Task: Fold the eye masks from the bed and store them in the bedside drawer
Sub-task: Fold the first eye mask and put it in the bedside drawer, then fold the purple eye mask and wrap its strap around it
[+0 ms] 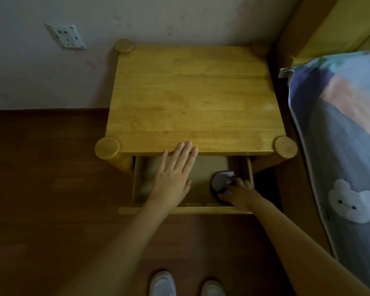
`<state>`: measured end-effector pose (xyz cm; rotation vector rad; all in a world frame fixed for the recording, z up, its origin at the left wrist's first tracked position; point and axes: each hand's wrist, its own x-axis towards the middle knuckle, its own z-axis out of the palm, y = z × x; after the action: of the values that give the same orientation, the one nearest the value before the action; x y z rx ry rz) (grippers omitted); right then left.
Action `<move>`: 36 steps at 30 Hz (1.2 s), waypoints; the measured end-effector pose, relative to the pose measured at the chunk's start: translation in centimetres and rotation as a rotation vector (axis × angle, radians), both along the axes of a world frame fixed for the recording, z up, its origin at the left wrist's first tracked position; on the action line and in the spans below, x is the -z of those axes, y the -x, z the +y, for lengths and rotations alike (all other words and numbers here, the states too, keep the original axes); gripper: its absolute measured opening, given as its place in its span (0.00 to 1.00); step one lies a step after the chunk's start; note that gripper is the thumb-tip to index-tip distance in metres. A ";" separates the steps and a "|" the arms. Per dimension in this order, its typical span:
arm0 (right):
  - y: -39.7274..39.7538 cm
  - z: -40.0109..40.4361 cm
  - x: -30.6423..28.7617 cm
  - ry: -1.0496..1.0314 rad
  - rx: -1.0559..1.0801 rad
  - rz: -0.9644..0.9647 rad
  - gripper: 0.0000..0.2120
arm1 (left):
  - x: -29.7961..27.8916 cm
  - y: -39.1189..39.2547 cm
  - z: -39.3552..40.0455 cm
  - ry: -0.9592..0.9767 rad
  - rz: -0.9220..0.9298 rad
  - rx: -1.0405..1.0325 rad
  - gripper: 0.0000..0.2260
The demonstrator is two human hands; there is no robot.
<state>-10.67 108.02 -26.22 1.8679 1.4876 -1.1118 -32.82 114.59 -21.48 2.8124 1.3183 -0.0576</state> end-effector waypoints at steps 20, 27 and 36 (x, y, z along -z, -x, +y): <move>1.2 -3.4 -9.5 -0.563 0.283 0.222 0.21 | -5.7 -2.3 0.5 0.212 0.148 -0.080 0.35; -1.5 -6.3 -21.8 -0.842 0.466 0.221 0.13 | -13.2 -5.8 -0.1 0.309 0.142 0.025 0.32; -8.8 -20.8 -32.7 -1.130 0.774 0.018 0.20 | -25.0 -20.3 -9.9 0.188 -0.140 0.528 0.29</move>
<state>-1.91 87.19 6.45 3.4045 1.5666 -0.5049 -12.57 104.71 3.51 2.8485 0.4903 0.0018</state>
